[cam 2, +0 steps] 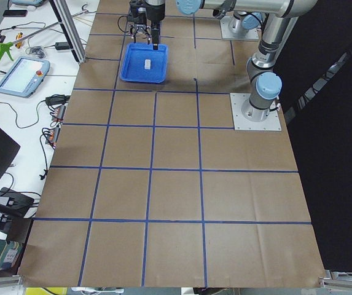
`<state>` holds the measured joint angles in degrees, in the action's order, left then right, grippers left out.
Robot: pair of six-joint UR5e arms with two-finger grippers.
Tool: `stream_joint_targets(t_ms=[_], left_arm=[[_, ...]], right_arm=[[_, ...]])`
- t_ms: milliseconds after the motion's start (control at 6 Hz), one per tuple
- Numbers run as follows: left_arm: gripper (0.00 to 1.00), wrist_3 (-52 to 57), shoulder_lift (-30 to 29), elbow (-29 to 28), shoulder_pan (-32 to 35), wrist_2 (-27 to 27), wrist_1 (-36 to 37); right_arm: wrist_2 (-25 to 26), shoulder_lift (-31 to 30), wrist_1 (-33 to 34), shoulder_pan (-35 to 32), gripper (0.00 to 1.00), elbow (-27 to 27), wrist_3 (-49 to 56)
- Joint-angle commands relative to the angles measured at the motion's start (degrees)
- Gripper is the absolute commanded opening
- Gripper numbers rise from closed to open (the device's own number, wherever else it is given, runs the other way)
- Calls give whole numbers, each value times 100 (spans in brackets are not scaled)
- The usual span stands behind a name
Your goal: Assemble white blocks and place on blue tray
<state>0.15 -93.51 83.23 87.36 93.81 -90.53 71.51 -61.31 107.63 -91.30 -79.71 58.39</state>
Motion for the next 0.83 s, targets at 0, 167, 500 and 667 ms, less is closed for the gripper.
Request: stream_joint_targets(t_ms=[0,167,500,667], left_arm=[[99,11,0,0,0,15,0],[99,2,0,9,0,15,0],[99,11,0,0,0,24,0],[99,11,0,0,0,32,0]], right_arm=[[755,-563,-775,331,100,157,-755],[985,-853,-1039,359,100,158,-1698],[1408,-1477,-2090,341,100,158,-3433],[1383,-1680,-2140,333,100,166,-3822]])
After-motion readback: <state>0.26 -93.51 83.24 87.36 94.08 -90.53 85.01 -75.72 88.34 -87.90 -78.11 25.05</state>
